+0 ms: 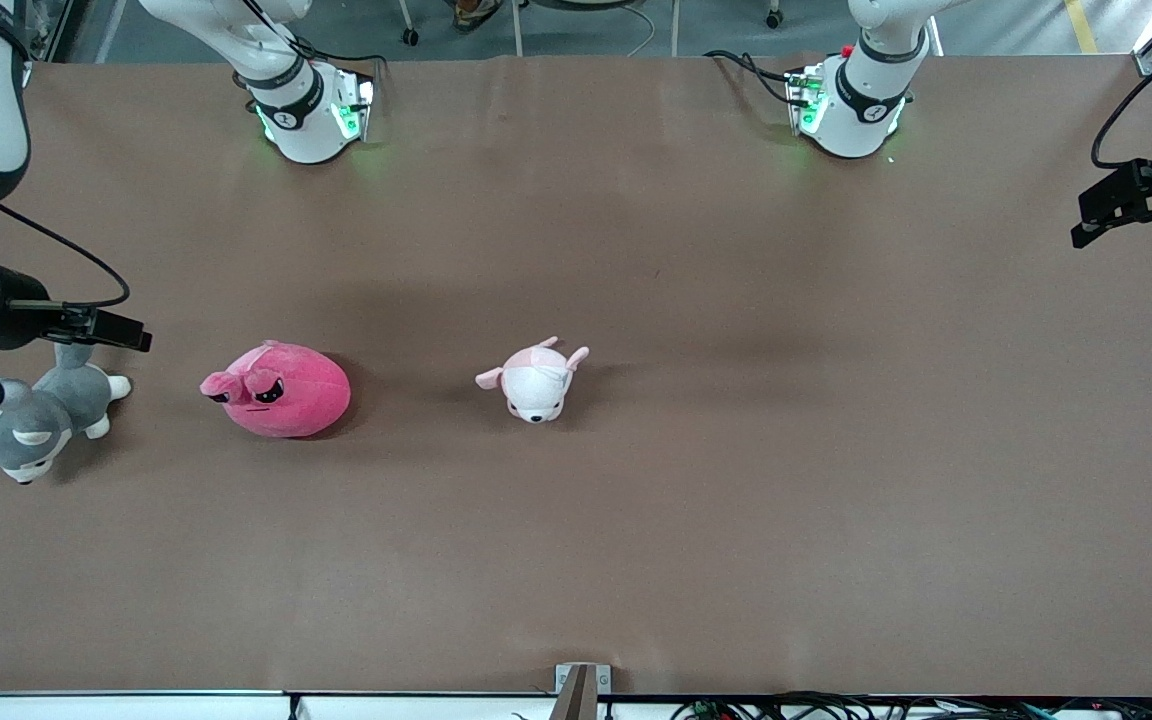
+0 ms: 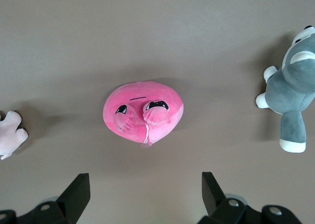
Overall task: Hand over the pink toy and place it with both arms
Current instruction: 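Open the right gripper and lift it away from the toy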
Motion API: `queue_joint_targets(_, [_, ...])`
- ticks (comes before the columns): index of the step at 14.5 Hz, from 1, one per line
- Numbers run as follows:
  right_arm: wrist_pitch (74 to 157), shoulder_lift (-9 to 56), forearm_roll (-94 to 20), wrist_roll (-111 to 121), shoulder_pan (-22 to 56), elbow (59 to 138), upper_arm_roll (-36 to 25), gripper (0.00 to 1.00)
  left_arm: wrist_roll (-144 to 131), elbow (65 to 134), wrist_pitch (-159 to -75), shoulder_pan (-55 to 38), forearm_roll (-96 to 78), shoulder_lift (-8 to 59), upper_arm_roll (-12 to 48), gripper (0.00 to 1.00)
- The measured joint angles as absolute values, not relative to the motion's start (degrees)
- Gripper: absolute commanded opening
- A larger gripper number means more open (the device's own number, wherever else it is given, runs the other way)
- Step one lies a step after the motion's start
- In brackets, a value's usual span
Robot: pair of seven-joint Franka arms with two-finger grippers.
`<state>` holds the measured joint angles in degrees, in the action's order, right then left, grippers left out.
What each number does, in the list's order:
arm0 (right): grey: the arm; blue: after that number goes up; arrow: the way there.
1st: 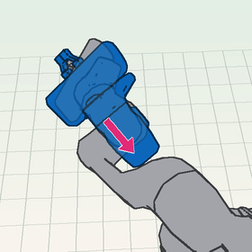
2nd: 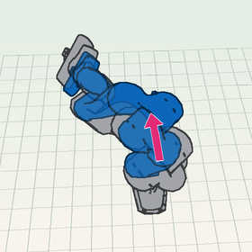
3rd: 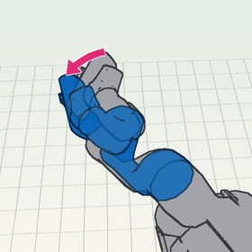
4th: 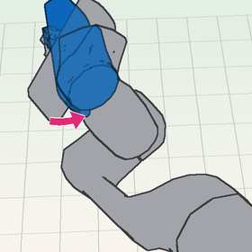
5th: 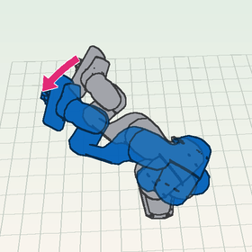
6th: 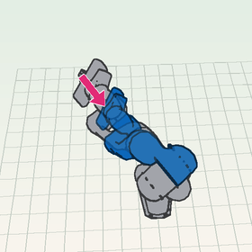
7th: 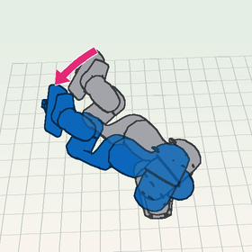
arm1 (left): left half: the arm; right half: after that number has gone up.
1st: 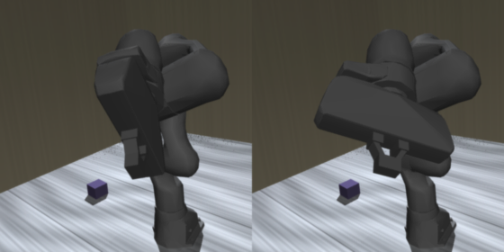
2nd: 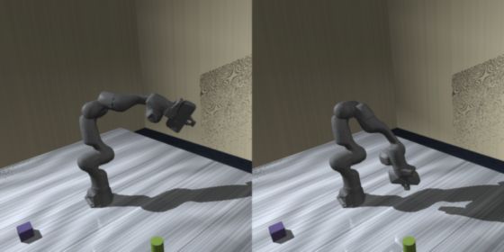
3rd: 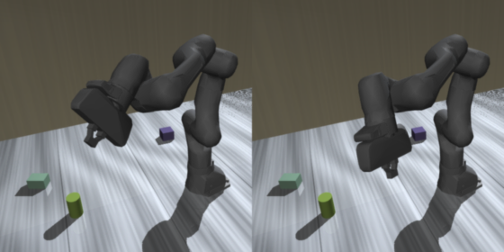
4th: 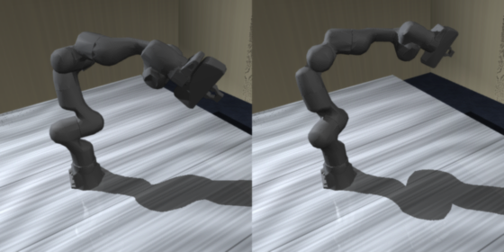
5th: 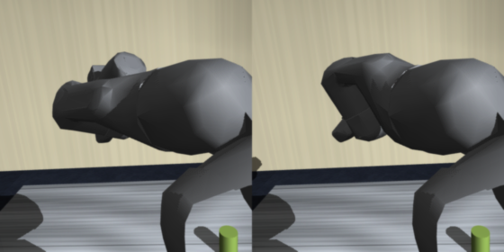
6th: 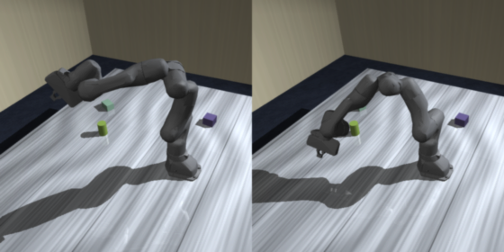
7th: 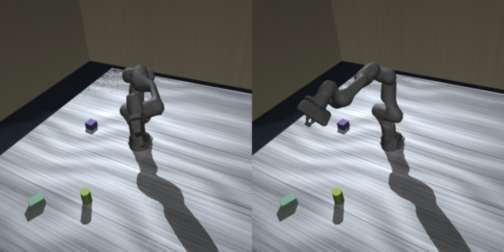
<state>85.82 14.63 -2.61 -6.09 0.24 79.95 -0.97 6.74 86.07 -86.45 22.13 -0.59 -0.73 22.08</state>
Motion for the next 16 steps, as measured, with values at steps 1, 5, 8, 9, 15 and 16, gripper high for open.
queue_joint_targets(1, [85.8, 14.7, -2.6, -6.1, 0.2, 79.8, -1.0, 1.00, 6.7, 86.1, -86.5, 21.2, -0.6, -0.5, 21.0, 1.00])
queue_joint_targets(5, [85.3, 14.7, -2.6, -6.1, 0.4, 79.3, -0.9, 1.00, 6.8, 86.0, -86.6, 9.5, -0.6, -0.4, 9.4, 1.00])
queue_joint_targets(8, [85.1, 14.0, -2.6, -5.9, 0.6, 78.5, -0.9, 1.00, 6.7, 85.9, -86.6, 6.2, -0.6, -0.4, 7.1, 1.00])
queue_joint_targets(9, [84.9, 13.5, -2.6, -5.7, 0.6, 78.5, -0.9, 1.00, 6.7, 85.9, -86.6, 5.0, -0.6, -0.4, 6.1, 1.00])
queue_joint_targets(15, [84.0, 11.5, -1.2, -3.9, 0.7, 79.9, -0.9, 1.00, 6.7, 85.9, -86.6, 0.6, -0.5, -0.4, 1.5, 1.00])
queue_joint_targets(16, [84.0, 10.7, -1.0, -3.9, 0.7, 80.8, -0.9, 1.00, 6.7, 85.9, -86.6, 0.1, -0.5, -0.4, 1.0, 1.00])
